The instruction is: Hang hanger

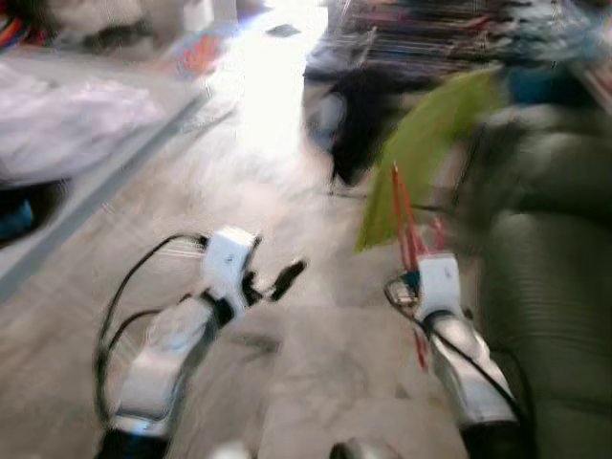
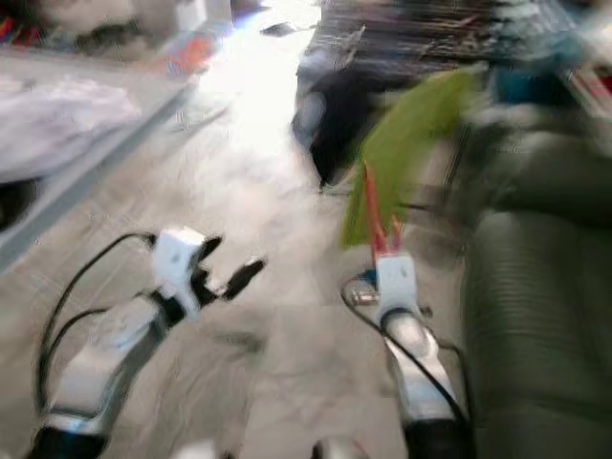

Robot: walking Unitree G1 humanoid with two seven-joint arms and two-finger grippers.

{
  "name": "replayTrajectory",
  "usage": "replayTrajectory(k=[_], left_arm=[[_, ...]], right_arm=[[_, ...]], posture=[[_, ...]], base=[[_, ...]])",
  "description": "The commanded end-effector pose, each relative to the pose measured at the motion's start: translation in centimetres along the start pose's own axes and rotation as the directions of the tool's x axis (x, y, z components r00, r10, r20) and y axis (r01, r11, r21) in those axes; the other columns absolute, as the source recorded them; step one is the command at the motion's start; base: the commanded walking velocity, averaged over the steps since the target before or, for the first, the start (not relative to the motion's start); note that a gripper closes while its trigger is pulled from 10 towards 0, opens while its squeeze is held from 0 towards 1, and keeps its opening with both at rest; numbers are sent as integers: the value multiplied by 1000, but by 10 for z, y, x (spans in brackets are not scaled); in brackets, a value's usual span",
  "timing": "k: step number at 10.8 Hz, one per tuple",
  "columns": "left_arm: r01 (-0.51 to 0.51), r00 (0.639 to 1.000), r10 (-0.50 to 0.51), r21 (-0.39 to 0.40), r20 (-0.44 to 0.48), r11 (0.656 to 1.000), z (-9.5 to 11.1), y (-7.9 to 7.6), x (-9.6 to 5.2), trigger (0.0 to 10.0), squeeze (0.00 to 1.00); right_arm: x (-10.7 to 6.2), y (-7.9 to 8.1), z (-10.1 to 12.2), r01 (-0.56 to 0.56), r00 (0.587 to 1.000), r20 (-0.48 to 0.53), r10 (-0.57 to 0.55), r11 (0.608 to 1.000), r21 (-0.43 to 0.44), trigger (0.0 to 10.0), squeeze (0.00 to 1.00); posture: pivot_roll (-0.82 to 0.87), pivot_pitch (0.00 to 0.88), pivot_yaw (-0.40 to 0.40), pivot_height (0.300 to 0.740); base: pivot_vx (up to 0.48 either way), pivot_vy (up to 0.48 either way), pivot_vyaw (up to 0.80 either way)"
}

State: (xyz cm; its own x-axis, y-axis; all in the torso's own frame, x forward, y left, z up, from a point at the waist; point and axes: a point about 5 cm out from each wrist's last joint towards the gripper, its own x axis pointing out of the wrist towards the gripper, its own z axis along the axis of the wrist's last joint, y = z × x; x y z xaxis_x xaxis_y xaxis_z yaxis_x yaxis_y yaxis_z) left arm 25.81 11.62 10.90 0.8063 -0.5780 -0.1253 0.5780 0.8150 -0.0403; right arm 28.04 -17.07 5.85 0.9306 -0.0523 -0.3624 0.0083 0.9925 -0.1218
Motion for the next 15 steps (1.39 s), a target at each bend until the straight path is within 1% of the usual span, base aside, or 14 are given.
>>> replayTrajectory(k=[1, 3, 4, 5, 7, 8, 9, 10, 12, 15], left_arm=[[22, 1000, -22, 5, 18, 1000, 3, -4, 3, 10000, 0], [26, 999, -26, 0, 37, 1000, 6, -7, 6, 10000, 0], [10, 999, -9, -13, 39, 1000, 6, -6, 7, 10000, 0], [4, 999, -4, -23, 38, 1000, 5, -7, 7, 10000, 0], [4, 1000, -3, -36, 21, 999, 2, -9, 9, 10000, 0], [9, 1000, -8, -33, 24, 999, 4, -9, 10, 10000, 0], [8, 1000, -7, -30, 25, 1000, 5, -8, 10, 10000, 0], [2, 1000, -1, -22, 23, 1000, 6, -6, 10, 10000, 0], [9, 1000, -8, -6, 26, 1000, 6, -8, 10, 10000, 0], [23, 999, -23, 8, 27, 1000, 8, -10, 11, 10000, 0]], right_arm=[[2, -12, -1, 55, 998, -11, -55, 998, 7, 10000, 0], [3, -17, 1, 109, 994, -17, -109, 994, 5, 10000, 0], [3, -17, -1, 109, 994, -31, -108, 994, 14, 10000, 0], [3, -17, -1, 105, 994, -37, -105, 994, -16, 10000, 0], [4, -25, -1, 123, 991, -44, -123, 992, -9, 10000, 0], [5, -25, -2, 123, 991, -52, -123, 992, -4, 10000, 0], [5, -24, -2, 115, 992, -55, -115, 993, 0, 10000, 0], [7, -18, 0, 84, 995, -56, -85, 996, -9, 10000, 0], [8, -15, 1, 65, 996, -56, -65, 998, -2, 10000, 0], [10, -13, 3, 57, 997, -60, -56, 998, 2, 10000, 0]], posture=[[-13, 51, 2, 740], [-12, 48, -13, 740], [-17, 51, -19, 740], [-24, 58, -21, 740], [-29, 64, -17, 740], [-27, 66, -15, 740], [-25, 67, -14, 740], [-21, 68, -14, 740], [-19, 69, -15, 740], [-18, 68, -14, 740]], base=[[472, 0, -800], [472, 0, -800], [472, 0, -800], [439, 0, 0], [364, 313, 0], [345, 334, 0], [349, 330, 0], [337, 341, 0], [349, 328, 0], [467, 0, 0]])
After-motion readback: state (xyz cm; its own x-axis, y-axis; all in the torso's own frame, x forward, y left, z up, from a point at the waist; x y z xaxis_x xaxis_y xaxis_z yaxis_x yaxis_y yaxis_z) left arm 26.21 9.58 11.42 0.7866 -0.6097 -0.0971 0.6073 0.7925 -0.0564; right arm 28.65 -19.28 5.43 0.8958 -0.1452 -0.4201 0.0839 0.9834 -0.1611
